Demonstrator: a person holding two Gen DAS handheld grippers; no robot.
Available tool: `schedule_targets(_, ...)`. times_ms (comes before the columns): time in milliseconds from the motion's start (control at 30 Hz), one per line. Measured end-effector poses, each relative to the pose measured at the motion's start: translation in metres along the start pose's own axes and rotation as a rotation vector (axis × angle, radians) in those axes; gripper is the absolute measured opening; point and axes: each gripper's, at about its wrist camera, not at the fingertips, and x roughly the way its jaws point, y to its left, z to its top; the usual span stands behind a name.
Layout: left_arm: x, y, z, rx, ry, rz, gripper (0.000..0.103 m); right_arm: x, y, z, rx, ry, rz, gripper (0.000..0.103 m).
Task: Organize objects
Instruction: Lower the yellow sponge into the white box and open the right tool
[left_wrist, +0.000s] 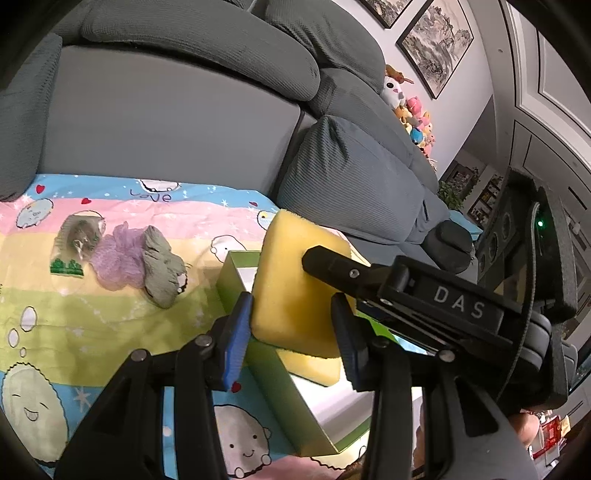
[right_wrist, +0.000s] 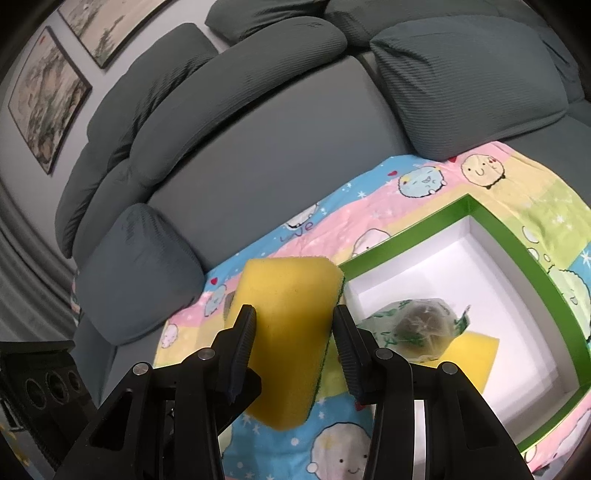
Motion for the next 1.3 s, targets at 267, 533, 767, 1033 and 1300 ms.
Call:
schedule_targets(267, 0.015, -0.003, -0.003, -0.02, 0.032, -0.042, 0.04, 0.001, -0.017, 0.004, 0.024, 0.01, -0.03, 0.046)
schedule_targets(533, 0.026, -0.003, -0.008, -0.049, 0.065, -0.071, 0.04, 0.006, -0.032, 0.007, 0.041, 0.038, -0.064, 0.046)
schedule_targets(767, 0.032, -0.004, -0.011, -0.065, 0.084, -0.101, 0.04, 0.008, -0.042, 0.009, 0.054, 0.048, -0.077, 0.046)
schedule_targets(1033, 0.046, -0.004, -0.016, -0.071, 0.115, -0.119, 0.04, 0.013, -0.055, 0.009, 0.075, 0.073, -0.102, 0.046)
schedule_targets(1300, 0.055, -0.003, -0.02, -0.076, 0.139, -0.124, 0.04, 0.019, -0.064, 0.009, 0.092, 0.095, -0.124, 0.046)
